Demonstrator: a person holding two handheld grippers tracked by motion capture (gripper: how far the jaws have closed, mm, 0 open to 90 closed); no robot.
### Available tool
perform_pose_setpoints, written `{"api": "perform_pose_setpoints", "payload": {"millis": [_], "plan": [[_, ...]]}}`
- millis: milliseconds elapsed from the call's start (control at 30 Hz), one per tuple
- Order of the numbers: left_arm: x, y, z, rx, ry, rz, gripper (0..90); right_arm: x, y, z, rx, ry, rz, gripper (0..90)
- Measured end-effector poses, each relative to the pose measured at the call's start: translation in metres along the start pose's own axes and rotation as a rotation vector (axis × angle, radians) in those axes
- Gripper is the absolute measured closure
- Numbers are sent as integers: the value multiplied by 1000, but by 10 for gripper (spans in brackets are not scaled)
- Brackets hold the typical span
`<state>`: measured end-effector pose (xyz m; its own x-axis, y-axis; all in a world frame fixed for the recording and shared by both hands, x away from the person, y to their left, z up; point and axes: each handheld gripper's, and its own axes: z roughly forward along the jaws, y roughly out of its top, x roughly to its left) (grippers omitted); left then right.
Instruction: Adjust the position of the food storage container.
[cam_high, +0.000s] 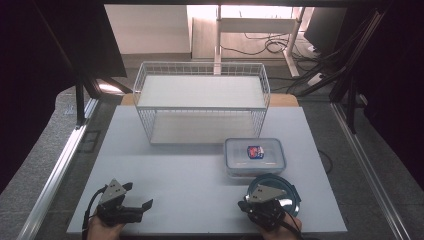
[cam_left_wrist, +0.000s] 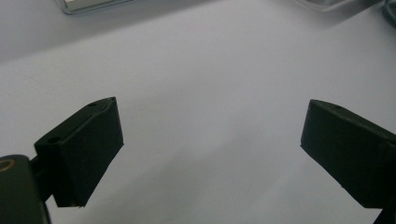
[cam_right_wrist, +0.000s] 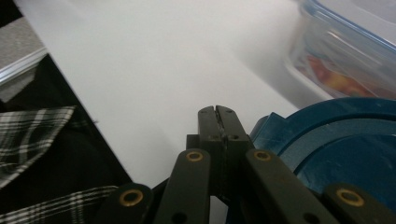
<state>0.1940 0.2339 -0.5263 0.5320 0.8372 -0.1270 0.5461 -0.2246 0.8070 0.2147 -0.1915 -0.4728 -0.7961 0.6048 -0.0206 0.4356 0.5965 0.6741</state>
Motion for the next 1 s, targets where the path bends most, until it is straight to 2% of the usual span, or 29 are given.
{"api": "perform_pose_setpoints", "payload": {"millis": [467,1000], "plan": [[3,-1,0,-1,-21,-27,53,-32,-12,-13,1,-58,90,895],[5,-2,-1,-5,-34,-42,51,-63,-27,-25,13,-120,166,895]]}}
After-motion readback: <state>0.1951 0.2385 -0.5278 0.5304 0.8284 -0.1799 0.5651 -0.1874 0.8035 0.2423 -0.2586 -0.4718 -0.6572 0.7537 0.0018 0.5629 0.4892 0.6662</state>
